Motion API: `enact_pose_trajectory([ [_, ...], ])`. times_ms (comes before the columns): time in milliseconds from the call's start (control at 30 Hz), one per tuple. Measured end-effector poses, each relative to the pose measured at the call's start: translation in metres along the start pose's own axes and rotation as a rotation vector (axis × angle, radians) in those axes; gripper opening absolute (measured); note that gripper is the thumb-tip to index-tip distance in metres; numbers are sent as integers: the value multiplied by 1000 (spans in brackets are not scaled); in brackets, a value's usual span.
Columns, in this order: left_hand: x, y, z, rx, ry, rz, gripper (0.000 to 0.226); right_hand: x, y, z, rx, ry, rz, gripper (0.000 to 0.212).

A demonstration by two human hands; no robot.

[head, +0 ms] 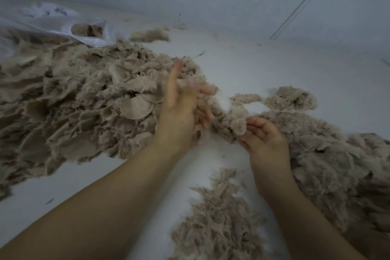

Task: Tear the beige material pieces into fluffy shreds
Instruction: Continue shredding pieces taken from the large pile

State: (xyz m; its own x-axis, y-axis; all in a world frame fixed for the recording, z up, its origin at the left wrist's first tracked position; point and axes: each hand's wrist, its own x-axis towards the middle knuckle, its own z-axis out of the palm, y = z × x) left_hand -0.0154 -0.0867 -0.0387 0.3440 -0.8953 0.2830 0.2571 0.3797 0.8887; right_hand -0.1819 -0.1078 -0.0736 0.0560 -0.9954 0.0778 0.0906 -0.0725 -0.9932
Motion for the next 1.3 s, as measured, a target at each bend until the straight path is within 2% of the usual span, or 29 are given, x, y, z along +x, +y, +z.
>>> enact_pose_trajectory([
  [67, -12, -12, 7, 269, -50, -78, 43, -1, -1, 1, 14, -17, -14, 29],
  [133, -18, -26, 11, 465, -194, -89, 53, -2, -2, 2, 50, -55, -31, 31],
  [200, -20, -33, 14, 483, -297, -49, 50, -3, -2, 3, 52, -81, -56, 31],
  [233, -19, -33, 15, 488, -280, -25, 40, -4, -2, 3, 38, -87, -70, 31],
  [300, -18, -33, 12, 470, -177, -19, 27, -5, -2, 4, 13, -93, -98, 32],
  [367, -18, -33, 10, 419, -117, -43, 31, -5, 0, 4, -16, -123, -95, 41],
  [433, -18, -32, 8, 362, -126, -54, 27, -5, 0, 4, -50, -211, -51, 43],
  [500, -18, -32, 9, 266, -141, -93, 25, -7, -1, 5, -90, -281, -36, 32],
  [600, -15, -33, 9, 47, -123, -181, 20, -8, -1, 5, -175, -188, -62, 19],
  [700, -14, -35, 10, -57, -122, -198, 26, -9, 1, 7, -252, -135, -121, 27],
  [800, -15, -37, 13, -54, -110, -188, 42, -11, 1, 7, -304, -110, -160, 29],
  [933, -16, -37, 15, -2, -87, -165, 33, -10, 1, 6, -388, -96, -190, 22],
  [1100, -10, -30, 7, -2, 120, -127, 41, -3, 6, 1, -317, -20, -157, 11],
  [1200, -9, -25, -1, 25, 155, -127, 26, -2, 6, 2, -233, -15, -119, 21],
  [1300, -15, -23, 4, 68, 79, -99, 17, -6, 2, 3, -126, -23, -103, 27],
])
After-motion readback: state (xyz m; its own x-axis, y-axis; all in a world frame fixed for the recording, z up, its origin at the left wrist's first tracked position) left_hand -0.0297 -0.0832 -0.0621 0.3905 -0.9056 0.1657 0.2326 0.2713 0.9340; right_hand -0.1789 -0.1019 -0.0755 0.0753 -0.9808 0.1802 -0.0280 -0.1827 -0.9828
